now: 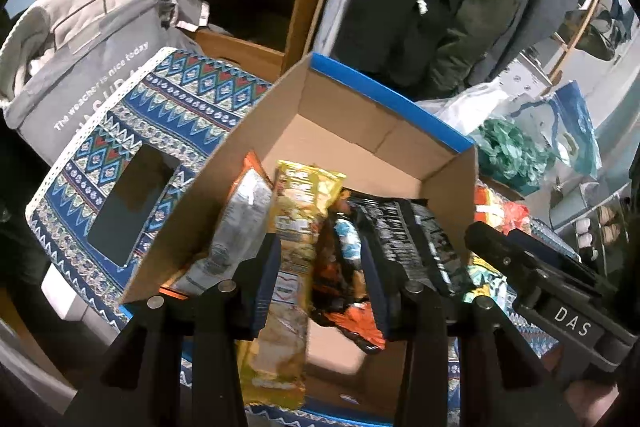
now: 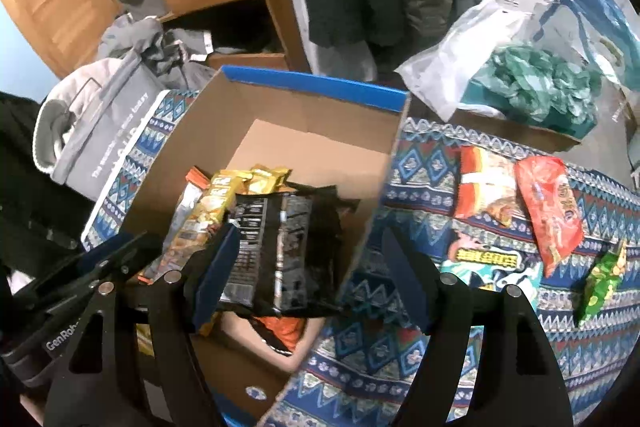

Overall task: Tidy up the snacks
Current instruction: 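Open both tools to release the bags into the box, then grasp the teal snack bag with the left tool while the right grasps the green peanut bag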

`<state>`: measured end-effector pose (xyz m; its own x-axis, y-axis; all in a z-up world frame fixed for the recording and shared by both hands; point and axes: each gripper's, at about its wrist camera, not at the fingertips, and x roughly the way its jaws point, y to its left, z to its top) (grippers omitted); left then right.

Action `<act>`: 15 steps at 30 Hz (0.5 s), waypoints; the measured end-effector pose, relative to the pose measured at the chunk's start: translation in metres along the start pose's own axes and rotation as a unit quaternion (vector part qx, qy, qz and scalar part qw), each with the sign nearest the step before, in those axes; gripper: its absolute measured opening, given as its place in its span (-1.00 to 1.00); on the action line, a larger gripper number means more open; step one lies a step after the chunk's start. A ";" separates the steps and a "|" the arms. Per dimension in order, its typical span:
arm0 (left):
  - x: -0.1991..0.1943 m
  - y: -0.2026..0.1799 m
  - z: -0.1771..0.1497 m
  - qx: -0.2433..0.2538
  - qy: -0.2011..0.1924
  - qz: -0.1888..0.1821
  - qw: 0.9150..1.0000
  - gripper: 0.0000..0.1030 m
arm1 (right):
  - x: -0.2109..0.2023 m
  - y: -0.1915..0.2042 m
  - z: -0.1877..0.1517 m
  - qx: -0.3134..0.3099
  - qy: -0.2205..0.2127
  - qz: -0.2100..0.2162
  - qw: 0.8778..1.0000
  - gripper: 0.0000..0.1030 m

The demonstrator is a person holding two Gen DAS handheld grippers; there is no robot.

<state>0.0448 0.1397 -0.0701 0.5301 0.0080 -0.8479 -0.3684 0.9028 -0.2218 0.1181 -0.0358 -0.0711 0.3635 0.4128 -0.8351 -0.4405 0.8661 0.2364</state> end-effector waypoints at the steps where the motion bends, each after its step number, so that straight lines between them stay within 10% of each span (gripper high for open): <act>1: -0.001 -0.003 -0.001 0.002 0.000 -0.003 1.000 -0.18 | -0.002 -0.003 -0.001 0.002 -0.002 -0.002 1.000 0.45; 15: 0.001 -0.081 -0.028 0.081 0.013 -0.028 0.996 -0.07 | -0.026 -0.078 -0.017 0.049 -0.015 -0.039 0.998 0.45</act>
<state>0.0534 0.0547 -0.0663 0.5260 -0.0530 -0.8488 -0.2101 0.9590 -0.1901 0.1292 -0.1189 -0.0762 0.4195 0.3493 -0.8379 -0.3270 0.9192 0.2195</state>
